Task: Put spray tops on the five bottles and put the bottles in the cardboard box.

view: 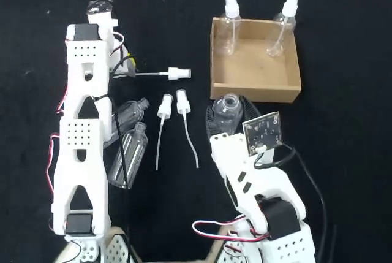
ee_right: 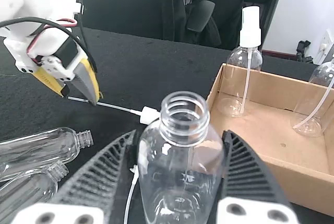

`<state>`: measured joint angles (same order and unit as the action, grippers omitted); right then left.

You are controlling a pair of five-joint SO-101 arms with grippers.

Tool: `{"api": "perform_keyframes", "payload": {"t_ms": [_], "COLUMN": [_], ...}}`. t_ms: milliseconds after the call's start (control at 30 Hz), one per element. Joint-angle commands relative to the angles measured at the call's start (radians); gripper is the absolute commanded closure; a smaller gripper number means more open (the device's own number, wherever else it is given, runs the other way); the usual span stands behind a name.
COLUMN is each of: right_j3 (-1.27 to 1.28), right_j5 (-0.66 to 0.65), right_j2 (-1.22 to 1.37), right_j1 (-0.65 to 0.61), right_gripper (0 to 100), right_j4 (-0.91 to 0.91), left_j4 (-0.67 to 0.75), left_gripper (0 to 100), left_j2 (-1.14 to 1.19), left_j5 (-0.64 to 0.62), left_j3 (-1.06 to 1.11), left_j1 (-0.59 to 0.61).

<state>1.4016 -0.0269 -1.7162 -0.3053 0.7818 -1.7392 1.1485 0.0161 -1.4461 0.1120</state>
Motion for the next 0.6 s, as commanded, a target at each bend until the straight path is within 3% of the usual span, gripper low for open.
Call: {"api": "perform_keyframes", "payload": {"t_ms": [0,300,400,567], "right_j3": [-0.008,-0.008,-0.008,-0.007], "right_j5": [0.003,0.003,0.003,0.003], "right_j2": [0.010,0.010,0.010,0.010], "right_j1": [-0.009,-0.009,-0.009,-0.009], "right_gripper": [80.8,80.8,80.8,80.8], "right_j4": [0.006,0.006,0.006,0.006], "left_j4": [-0.002,-0.003,-0.003,0.029], "left_gripper": [74,74,75,75], "left_j2": [-0.014,-0.021,-0.014,-0.012], "left_j5": [0.308,1.016,1.108,1.142], "left_j3": [-0.019,-0.022,-0.022,-0.015], "left_j1": [0.008,0.013,0.012,0.010]}}
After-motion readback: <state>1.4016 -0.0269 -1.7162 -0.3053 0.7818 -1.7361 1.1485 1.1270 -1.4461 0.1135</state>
